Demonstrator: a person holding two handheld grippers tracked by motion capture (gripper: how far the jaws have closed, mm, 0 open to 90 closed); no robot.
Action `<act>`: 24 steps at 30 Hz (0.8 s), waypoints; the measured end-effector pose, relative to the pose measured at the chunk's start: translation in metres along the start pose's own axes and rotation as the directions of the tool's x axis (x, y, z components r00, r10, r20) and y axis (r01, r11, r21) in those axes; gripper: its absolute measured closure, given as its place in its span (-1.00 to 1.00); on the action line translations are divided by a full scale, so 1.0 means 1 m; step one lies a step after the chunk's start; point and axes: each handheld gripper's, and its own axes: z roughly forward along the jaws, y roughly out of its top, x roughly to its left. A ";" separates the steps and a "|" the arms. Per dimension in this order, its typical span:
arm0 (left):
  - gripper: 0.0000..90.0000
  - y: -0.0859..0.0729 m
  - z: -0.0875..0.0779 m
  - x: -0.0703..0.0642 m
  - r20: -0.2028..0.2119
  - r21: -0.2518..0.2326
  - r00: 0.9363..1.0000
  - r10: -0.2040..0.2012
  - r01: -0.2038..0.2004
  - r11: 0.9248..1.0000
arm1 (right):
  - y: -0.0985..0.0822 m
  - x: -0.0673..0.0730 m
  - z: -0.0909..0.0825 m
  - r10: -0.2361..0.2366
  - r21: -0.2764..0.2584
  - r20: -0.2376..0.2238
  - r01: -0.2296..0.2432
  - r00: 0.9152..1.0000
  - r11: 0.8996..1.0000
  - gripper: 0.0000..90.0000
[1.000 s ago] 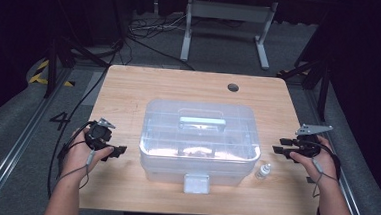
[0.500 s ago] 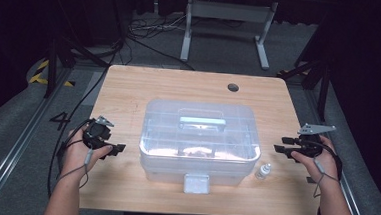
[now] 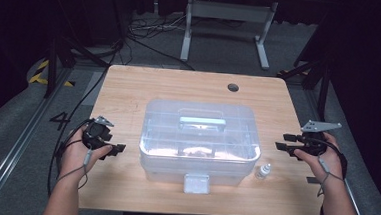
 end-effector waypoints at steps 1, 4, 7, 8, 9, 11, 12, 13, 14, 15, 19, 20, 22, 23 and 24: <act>-0.25 0.000 0.000 -0.001 0.006 0.003 1.000 0.001 -0.002 1.000 | 0.002 0.001 -0.002 -0.001 -0.005 -0.004 0.001 1.000 1.000 0.04; -0.28 0.000 0.000 -0.002 0.014 0.001 1.000 0.012 -0.012 1.000 | 0.007 0.004 -0.007 0.000 -0.023 -0.011 -0.001 1.000 1.000 0.04; -0.30 0.000 0.002 -0.002 0.019 0.002 0.999 0.041 -0.041 0.999 | 0.018 0.010 -0.013 0.029 -0.056 -0.071 -0.033 0.997 0.998 0.05; -0.30 0.000 0.002 -0.002 0.019 0.003 0.999 0.037 -0.037 0.999 | 0.021 0.012 -0.014 0.026 -0.061 -0.078 -0.031 0.997 0.998 0.05; -0.30 0.000 0.002 -0.002 0.018 0.004 0.999 0.037 -0.037 0.999 | 0.025 0.015 -0.015 0.017 -0.064 -0.082 -0.022 0.996 0.998 0.05; -0.30 0.000 0.002 -0.002 0.020 0.004 0.999 0.037 -0.037 0.999 | 0.029 0.018 -0.016 0.009 -0.062 -0.085 -0.015 0.996 0.998 0.05; -0.30 -0.001 0.001 -0.002 0.021 0.002 0.999 0.042 -0.042 0.999 | 0.032 0.020 -0.016 0.001 -0.065 -0.087 -0.007 0.996 0.998 0.05; -0.30 -0.001 0.001 -0.002 0.025 0.002 0.999 0.036 -0.036 0.999 | 0.036 0.022 -0.017 -0.009 -0.070 -0.094 0.002 0.996 0.998 0.05; -0.30 -0.001 0.000 -0.002 0.024 -0.002 0.999 0.036 -0.036 0.999 | 0.039 0.024 -0.018 -0.017 -0.069 -0.098 0.011 0.995 0.998 0.05; -0.30 -0.001 0.000 -0.002 0.023 -0.002 0.999 0.039 -0.039 0.999 | 0.043 0.026 -0.019 -0.025 -0.064 -0.101 0.018 0.995 0.998 0.05; -0.30 -0.001 -0.002 -0.001 0.028 -0.002 0.999 0.043 -0.043 0.999 | 0.055 0.030 -0.023 -0.050 -0.062 -0.095 0.044 0.994 0.997 0.05; -0.30 -0.001 -0.002 -0.001 0.029 -0.005 0.999 0.039 -0.038 0.999 | 0.057 0.031 -0.024 -0.057 -0.061 -0.095 0.052 0.994 0.997 0.05; -0.30 -0.002 -0.002 0.000 0.034 -0.003 0.999 0.034 -0.034 0.999 | 0.063 0.035 -0.027 -0.074 -0.062 -0.095 0.068 0.993 0.996 0.06; -0.30 -0.002 -0.002 0.000 0.039 0.001 0.999 0.031 -0.031 1.000 | 0.065 0.036 -0.029 -0.080 -0.064 -0.101 0.074 0.992 0.995 0.06; -0.30 -0.002 -0.002 0.000 0.038 0.002 0.999 0.029 -0.029 1.000 | 0.068 0.039 -0.031 -0.086 -0.072 -0.123 0.078 0.989 0.994 0.06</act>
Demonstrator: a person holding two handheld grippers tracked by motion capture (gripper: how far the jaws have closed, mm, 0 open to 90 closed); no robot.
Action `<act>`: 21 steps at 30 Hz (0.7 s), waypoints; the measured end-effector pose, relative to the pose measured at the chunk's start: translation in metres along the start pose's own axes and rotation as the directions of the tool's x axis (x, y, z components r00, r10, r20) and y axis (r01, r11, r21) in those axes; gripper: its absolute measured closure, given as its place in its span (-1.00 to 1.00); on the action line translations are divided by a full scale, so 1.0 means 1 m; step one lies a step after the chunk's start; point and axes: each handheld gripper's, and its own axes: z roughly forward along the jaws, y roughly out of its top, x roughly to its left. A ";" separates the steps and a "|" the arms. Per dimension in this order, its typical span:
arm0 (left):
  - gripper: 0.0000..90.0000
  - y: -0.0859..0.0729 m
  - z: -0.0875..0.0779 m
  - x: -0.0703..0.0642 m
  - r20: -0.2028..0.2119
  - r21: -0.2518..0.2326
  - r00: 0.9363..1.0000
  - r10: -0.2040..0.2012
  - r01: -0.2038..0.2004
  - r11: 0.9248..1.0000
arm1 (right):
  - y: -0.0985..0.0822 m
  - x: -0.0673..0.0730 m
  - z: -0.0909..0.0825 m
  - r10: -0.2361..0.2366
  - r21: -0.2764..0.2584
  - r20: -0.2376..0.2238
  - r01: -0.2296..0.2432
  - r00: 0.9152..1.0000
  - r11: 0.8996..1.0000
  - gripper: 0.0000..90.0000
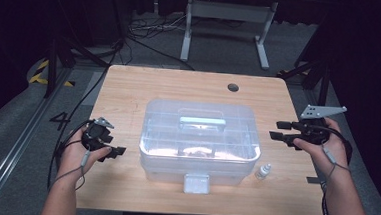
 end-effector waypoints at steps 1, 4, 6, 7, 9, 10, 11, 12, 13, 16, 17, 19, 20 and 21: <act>-0.29 0.000 0.000 0.000 0.000 0.000 1.000 -0.001 0.001 1.000 | 0.003 0.003 -0.001 -0.003 -0.008 -0.022 0.003 1.000 1.000 0.07; -0.29 0.001 0.000 -0.001 0.000 -0.004 1.000 -0.003 0.003 1.000 | 0.010 0.009 -0.004 -0.029 -0.015 -0.045 0.028 0.999 0.999 0.07; -0.29 0.002 -0.001 -0.002 0.001 -0.007 1.000 0.010 -0.010 1.000 | 0.019 0.018 -0.007 -0.056 -0.026 -0.065 0.054 0.996 0.998 0.07; -0.29 0.002 -0.001 -0.003 0.003 -0.010 1.000 0.007 -0.007 1.000 | 0.022 0.022 -0.008 -0.068 -0.030 -0.071 0.066 0.995 0.997 0.07; -0.29 0.002 -0.001 -0.003 0.003 -0.009 1.000 0.007 -0.007 1.000 | 0.031 0.030 -0.008 -0.095 -0.034 -0.081 0.092 0.992 0.995 0.07; -0.29 0.002 -0.001 -0.003 0.001 -0.008 1.000 0.009 -0.009 1.000 | 0.035 0.034 -0.007 -0.107 -0.035 -0.091 0.104 0.990 0.994 0.07; -0.29 0.002 -0.001 -0.003 0.002 -0.006 1.000 0.011 -0.011 1.000 | 0.038 0.037 -0.006 -0.116 -0.034 -0.098 0.113 0.988 0.993 0.07; -0.29 0.002 -0.001 -0.003 0.004 -0.007 1.000 0.011 -0.011 1.000 | 0.042 0.039 -0.005 -0.123 -0.035 -0.107 0.120 0.987 0.992 0.07; -0.29 0.002 -0.001 -0.003 0.004 -0.008 1.000 0.011 -0.011 1.000 | 0.045 0.042 -0.003 -0.131 -0.035 -0.116 0.128 0.985 0.991 0.07; -0.30 0.002 -0.001 -0.003 0.004 -0.009 1.000 0.011 -0.011 1.000 | 0.051 0.045 0.000 -0.146 -0.031 -0.121 0.144 0.982 0.989 0.07; -0.30 0.002 -0.001 -0.004 0.007 -0.008 1.000 0.012 -0.012 1.000 | 0.057 0.048 0.005 -0.159 -0.028 -0.128 0.157 0.979 0.987 0.07; -0.30 0.002 -0.001 -0.004 0.006 -0.007 1.000 0.011 -0.011 1.000 | 0.059 0.049 0.007 -0.163 -0.027 -0.132 0.160 0.978 0.987 0.07; -0.30 0.002 -0.001 -0.004 0.010 -0.006 1.000 0.017 -0.017 1.000 | 0.061 0.050 0.009 -0.168 -0.028 -0.136 0.166 0.976 0.986 0.08; -0.31 0.002 -0.001 -0.004 0.013 -0.009 1.000 0.024 -0.024 1.000 | 0.065 0.052 0.012 -0.176 -0.022 -0.136 0.174 0.975 0.984 0.08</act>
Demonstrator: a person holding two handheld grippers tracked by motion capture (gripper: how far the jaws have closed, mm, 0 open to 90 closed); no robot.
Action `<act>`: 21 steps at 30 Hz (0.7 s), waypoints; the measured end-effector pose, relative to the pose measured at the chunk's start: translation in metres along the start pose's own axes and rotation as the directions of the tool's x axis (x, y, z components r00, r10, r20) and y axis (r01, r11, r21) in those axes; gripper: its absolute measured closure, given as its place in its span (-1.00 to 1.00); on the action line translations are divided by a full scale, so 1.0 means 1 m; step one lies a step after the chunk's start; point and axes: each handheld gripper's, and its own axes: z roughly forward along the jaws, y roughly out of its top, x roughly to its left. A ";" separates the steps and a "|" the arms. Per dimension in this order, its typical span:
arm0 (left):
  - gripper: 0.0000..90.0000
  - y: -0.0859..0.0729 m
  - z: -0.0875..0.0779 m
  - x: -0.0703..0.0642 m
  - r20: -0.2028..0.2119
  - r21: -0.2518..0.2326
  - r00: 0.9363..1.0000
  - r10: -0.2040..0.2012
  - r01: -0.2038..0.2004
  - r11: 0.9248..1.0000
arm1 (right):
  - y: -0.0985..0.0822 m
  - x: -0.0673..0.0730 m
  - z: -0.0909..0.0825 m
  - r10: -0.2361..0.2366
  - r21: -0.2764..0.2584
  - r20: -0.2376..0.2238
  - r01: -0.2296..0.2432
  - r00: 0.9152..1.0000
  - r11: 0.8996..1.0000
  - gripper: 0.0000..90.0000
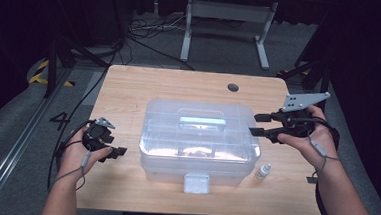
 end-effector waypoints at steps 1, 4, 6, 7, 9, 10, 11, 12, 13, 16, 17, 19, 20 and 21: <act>-0.31 0.000 0.000 -0.001 0.004 -0.005 1.000 0.001 -0.001 1.000 | 0.002 0.000 0.002 -0.003 0.004 -0.005 0.003 1.000 1.000 0.08; -0.31 0.000 -0.001 -0.001 0.003 -0.004 1.000 0.010 -0.010 1.000 | 0.008 0.002 0.007 -0.018 0.013 -0.012 0.018 1.000 1.000 0.08; -0.31 0.000 -0.001 -0.001 0.003 -0.006 1.000 0.009 -0.009 1.000 | 0.011 0.003 0.010 -0.020 0.017 -0.017 0.020 1.000 1.000 0.07; -0.31 0.000 -0.001 -0.001 0.003 -0.006 1.000 0.010 -0.010 1.000 | 0.013 0.003 0.011 -0.026 0.023 -0.018 0.027 0.999 0.999 0.07; -0.31 0.000 -0.001 -0.001 0.007 -0.006 1.000 0.008 -0.008 1.000 | 0.016 0.005 0.014 -0.031 0.026 -0.023 0.032 0.999 0.999 0.05; -0.31 0.000 -0.001 -0.002 0.013 -0.011 1.000 0.005 -0.005 1.000 | 0.017 0.006 0.016 -0.041 0.028 -0.027 0.041 0.999 0.999 0.04; -0.32 0.000 -0.001 -0.002 0.013 -0.011 1.000 0.005 -0.005 1.000 | 0.017 0.006 0.016 -0.041 0.028 -0.027 0.041 0.999 0.999 0.04; -0.32 0.000 -0.001 -0.002 0.017 -0.016 1.000 0.009 -0.009 1.000 | 0.019 0.008 0.018 -0.046 0.029 -0.033 0.047 0.998 0.998 0.02; -0.32 0.000 -0.001 -0.002 0.020 -0.021 1.000 0.010 -0.009 1.000 | 0.021 0.009 0.021 -0.058 0.033 -0.039 0.060 0.998 0.998 0.01; -0.31 -0.001 -0.001 -0.002 0.032 -0.031 0.999 0.011 -0.010 0.999 | 0.026 0.013 0.028 -0.081 0.043 -0.050 0.083 0.995 0.996 -0.02; -0.30 -0.002 -0.001 -0.002 0.034 -0.036 0.999 0.005 -0.004 0.999 | 0.028 0.014 0.031 -0.093 0.046 -0.054 0.095 0.994 0.994 -0.02; -0.30 -0.002 0.000 -0.002 0.041 -0.038 0.999 0.001 0.001 0.999 | 0.031 0.017 0.037 -0.098 0.059 -0.065 0.102 0.993 0.993 -0.05; -0.30 -0.002 0.000 -0.002 0.042 -0.042 0.999 0.000 0.002 0.999 | 0.033 0.018 0.040 -0.100 0.064 -0.067 0.104 0.993 0.993 -0.05; -0.29 -0.002 0.000 -0.003 0.043 -0.048 0.999 -0.003 0.005 0.999 | 0.034 0.019 0.043 -0.107 0.066 -0.071 0.111 0.992 0.992 -0.05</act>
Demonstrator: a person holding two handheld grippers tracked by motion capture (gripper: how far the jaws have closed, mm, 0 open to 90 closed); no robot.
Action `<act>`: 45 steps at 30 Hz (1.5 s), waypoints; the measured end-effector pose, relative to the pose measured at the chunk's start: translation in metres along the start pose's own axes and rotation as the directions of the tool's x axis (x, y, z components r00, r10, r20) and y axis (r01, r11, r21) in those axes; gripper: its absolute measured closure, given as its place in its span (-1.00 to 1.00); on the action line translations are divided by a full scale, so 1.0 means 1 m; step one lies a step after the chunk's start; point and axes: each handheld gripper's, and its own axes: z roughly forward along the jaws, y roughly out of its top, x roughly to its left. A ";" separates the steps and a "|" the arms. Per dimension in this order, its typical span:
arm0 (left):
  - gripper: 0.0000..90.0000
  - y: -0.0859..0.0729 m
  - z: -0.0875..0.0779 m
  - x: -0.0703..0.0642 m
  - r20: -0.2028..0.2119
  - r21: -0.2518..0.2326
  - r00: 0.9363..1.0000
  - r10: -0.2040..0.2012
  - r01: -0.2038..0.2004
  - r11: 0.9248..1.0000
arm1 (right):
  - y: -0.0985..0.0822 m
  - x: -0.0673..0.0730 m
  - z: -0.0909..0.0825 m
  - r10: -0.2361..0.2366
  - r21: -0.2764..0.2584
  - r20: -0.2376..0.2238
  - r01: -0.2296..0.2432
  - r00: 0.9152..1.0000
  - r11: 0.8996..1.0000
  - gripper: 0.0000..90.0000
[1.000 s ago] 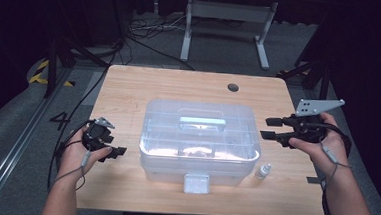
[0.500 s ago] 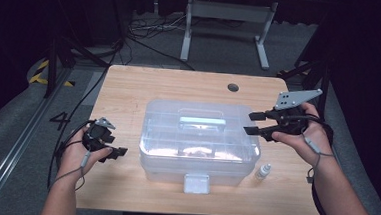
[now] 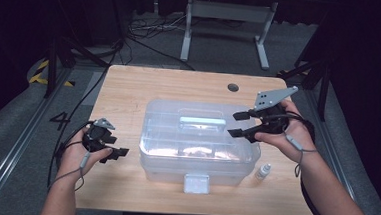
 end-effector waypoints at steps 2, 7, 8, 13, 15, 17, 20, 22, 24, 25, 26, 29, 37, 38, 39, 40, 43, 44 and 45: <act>-0.30 0.000 0.000 0.000 0.003 -0.008 1.000 -0.004 0.004 1.000 | 0.002 0.000 0.003 -0.006 0.005 -0.004 0.006 1.000 1.000 -0.05; -0.35 0.000 -0.001 0.002 0.016 -0.030 1.000 -0.022 0.023 0.999 | 0.008 0.002 0.015 -0.022 0.025 -0.020 0.023 1.000 0.999 -0.05; -0.37 -0.001 -0.001 0.003 0.003 -0.038 1.000 -0.016 0.016 0.999 | 0.010 0.001 0.020 -0.028 0.034 -0.022 0.029 0.999 0.999 -0.05; -0.45 0.000 0.000 0.003 0.006 -0.060 1.000 0.008 -0.007 0.998 | 0.015 0.002 0.028 -0.047 0.050 -0.021 0.048 0.999 0.998 -0.03; -0.50 0.001 0.001 0.001 0.019 -0.066 1.000 0.003 -0.002 0.998 | 0.018 0.002 0.032 -0.057 0.061 -0.022 0.058 0.998 0.996 0.00; -0.48 0.002 0.002 0.001 0.011 -0.072 1.000 0.010 -0.010 0.997 | 0.020 0.002 0.035 -0.060 0.066 -0.028 0.061 0.998 0.996 0.02; -0.47 0.002 0.001 0.000 0.013 -0.066 1.000 0.017 -0.016 0.998 | 0.022 0.002 0.039 -0.071 0.071 -0.031 0.073 0.997 0.995 0.09; -0.43 0.002 0.000 0.000 0.004 -0.054 1.000 0.020 -0.020 0.998 | 0.024 0.003 0.041 -0.081 0.080 -0.034 0.083 0.996 0.993 0.14; -0.41 0.002 0.000 0.001 -0.003 -0.052 1.000 0.019 -0.019 0.998 | 0.026 0.005 0.044 -0.095 0.101 -0.031 0.098 0.995 0.990 0.19; -0.38 0.002 0.000 0.001 -0.003 -0.046 1.000 0.018 -0.018 0.999 | 0.027 0.005 0.045 -0.106 0.110 -0.027 0.108 0.994 0.988 0.24; -0.35 0.002 0.000 0.000 -0.004 -0.038 1.000 0.018 -0.018 0.999 | 0.028 0.006 0.045 -0.108 0.115 -0.023 0.110 0.994 0.987 0.28; -0.30 0.002 -0.001 -0.001 -0.012 -0.015 0.999 0.033 -0.034 0.999 | 0.030 0.009 0.046 -0.129 0.120 -0.014 0.129 0.992 0.984 0.34; -0.26 0.003 -0.003 -0.002 -0.005 -0.032 0.999 0.040 -0.040 0.999 | 0.034 0.011 0.045 -0.146 0.111 -0.007 0.145 0.989 0.983 0.54; -0.26 0.003 -0.004 -0.001 -0.004 -0.033 0.999 0.040 -0.040 0.999 | 0.036 0.013 0.043 -0.153 0.101 -0.003 0.153 0.988 0.983 0.61; -0.26 0.003 -0.004 -0.002 -0.006 -0.036 0.999 0.036 -0.036 0.999 | 0.036 0.013 0.042 -0.152 0.105 -0.003 0.151 0.988 0.983 0.62; -0.26 0.003 -0.004 -0.002 -0.006 -0.036 0.999 0.036 -0.036 0.999 | 0.036 0.013 0.042 -0.152 0.105 -0.003 0.151 0.988 0.983 0.62; -0.26 0.004 -0.004 -0.002 -0.006 -0.037 0.999 0.032 -0.032 0.999 | 0.038 0.015 0.042 -0.169 0.112 0.005 0.168 0.986 0.979 0.64; -0.26 0.004 -0.004 -0.002 -0.010 -0.038 1.000 0.030 -0.030 0.999 | 0.038 0.016 0.042 -0.174 0.111 0.005 0.172 0.985 0.979 0.67; -0.26 0.004 -0.005 -0.002 -0.011 -0.039 0.999 0.030 -0.030 0.999 | 0.039 0.017 0.041 -0.175 0.114 0.007 0.173 0.985 0.978 0.67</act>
